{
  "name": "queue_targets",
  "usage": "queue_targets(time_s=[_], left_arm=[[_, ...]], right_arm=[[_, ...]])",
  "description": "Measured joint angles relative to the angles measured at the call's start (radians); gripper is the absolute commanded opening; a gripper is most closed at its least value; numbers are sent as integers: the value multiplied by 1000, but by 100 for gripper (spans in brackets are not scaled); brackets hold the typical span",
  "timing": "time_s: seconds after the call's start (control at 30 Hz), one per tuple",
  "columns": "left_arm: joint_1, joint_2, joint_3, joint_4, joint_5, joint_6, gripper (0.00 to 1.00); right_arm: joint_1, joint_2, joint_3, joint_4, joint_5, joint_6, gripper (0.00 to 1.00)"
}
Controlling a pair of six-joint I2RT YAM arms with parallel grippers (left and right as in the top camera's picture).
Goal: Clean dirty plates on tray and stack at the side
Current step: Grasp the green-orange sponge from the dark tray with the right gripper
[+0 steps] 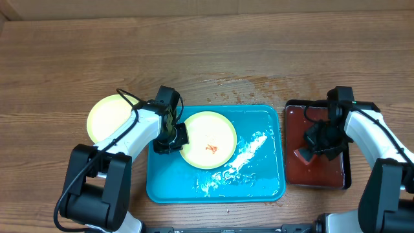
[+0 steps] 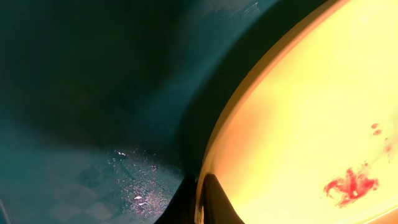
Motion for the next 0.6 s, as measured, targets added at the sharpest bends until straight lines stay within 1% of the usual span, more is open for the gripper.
queue_targets(time_s=[0.03, 0.07, 0.1, 0.17, 0.23, 0.27, 0.43, 0.6], left_arm=[[0, 0, 0, 0, 0, 0, 4], [0, 0, 0, 0, 0, 0, 4], [0, 0, 0, 0, 0, 0, 4], [0, 0, 0, 0, 0, 0, 4], [0, 0, 0, 1, 0, 0, 4], [0, 0, 0, 1, 0, 0, 4], [0, 0, 0, 0, 0, 0, 4], [0, 0, 0, 0, 0, 0, 4]], right_arm=[[0, 1, 0, -2, 1, -3, 23], [0, 1, 0, -8, 4, -10, 29], [0, 1, 0, -11, 6, -5, 33], [0, 2, 0, -17, 15, -22, 18], [0, 2, -10, -6, 19, -17, 11], [0, 2, -20, 8, 21, -30, 4], [0, 2, -45, 38, 21, -38, 4], [0, 2, -42, 48, -10, -93, 4]])
